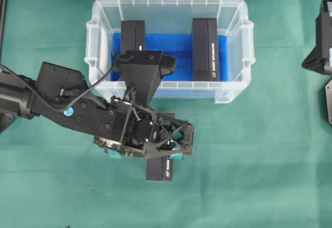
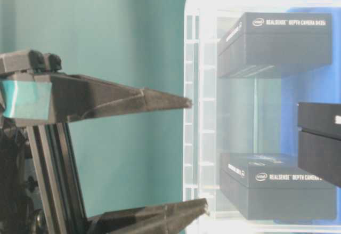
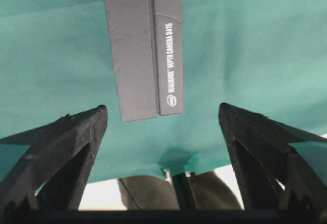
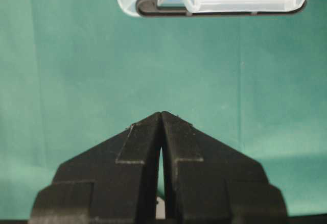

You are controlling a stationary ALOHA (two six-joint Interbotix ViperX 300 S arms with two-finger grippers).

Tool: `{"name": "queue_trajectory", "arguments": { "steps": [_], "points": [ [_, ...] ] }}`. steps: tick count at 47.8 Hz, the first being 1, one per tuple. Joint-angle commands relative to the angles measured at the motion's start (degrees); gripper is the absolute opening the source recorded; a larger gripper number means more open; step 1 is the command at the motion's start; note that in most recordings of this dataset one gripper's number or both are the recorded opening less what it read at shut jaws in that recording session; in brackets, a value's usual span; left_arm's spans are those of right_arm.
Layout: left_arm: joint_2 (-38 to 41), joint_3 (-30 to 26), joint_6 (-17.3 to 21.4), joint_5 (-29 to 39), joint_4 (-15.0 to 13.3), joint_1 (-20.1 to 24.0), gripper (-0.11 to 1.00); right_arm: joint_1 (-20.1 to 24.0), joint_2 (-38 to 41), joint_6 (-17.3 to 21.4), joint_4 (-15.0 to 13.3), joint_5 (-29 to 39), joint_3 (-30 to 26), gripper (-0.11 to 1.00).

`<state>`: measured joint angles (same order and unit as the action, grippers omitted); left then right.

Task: Take the box out of the case with the left arm.
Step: 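Lower the box onto the cloth in front and open the left gripper, then withdraw the open left gripper to the left side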

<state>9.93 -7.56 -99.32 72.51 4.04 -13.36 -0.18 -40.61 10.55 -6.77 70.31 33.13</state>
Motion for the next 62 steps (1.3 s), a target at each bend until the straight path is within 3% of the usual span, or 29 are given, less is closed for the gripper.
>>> {"name": "queue_trajectory", "arguments": {
  "steps": [1,17,28,44,52,62],
  "points": [
    [-2.2,-1.3,0.1,-0.4,0.2,0.1,0.92,0.0,-0.1,0.0,-0.1,0.0,-0.8,0.03],
    [-5.4,0.5,-0.3,1.3,0.2,-2.2,0.92,0.0,-0.1,0.0,-0.1,0.0,-1.0,0.03],
    [-14.8,11.0,-1.4,2.8,-0.2,-5.3,0.92,0.0,-0.1,-0.1,-0.4,0.1,-0.9,0.03],
    [-29.8,25.5,-8.4,3.1,-0.2,-9.8,0.92,0.0,-0.3,-0.1,-1.0,0.1,-0.9,0.03],
    [-33.5,29.2,-9.2,3.3,-0.3,-10.4,0.92,0.0,-0.3,-0.2,-1.0,0.1,-0.9,0.03],
    [-35.7,30.8,-8.7,6.2,-0.2,-7.9,0.92,0.0,-0.3,-0.1,-0.9,0.7,-0.9,0.03]
  ]
}}
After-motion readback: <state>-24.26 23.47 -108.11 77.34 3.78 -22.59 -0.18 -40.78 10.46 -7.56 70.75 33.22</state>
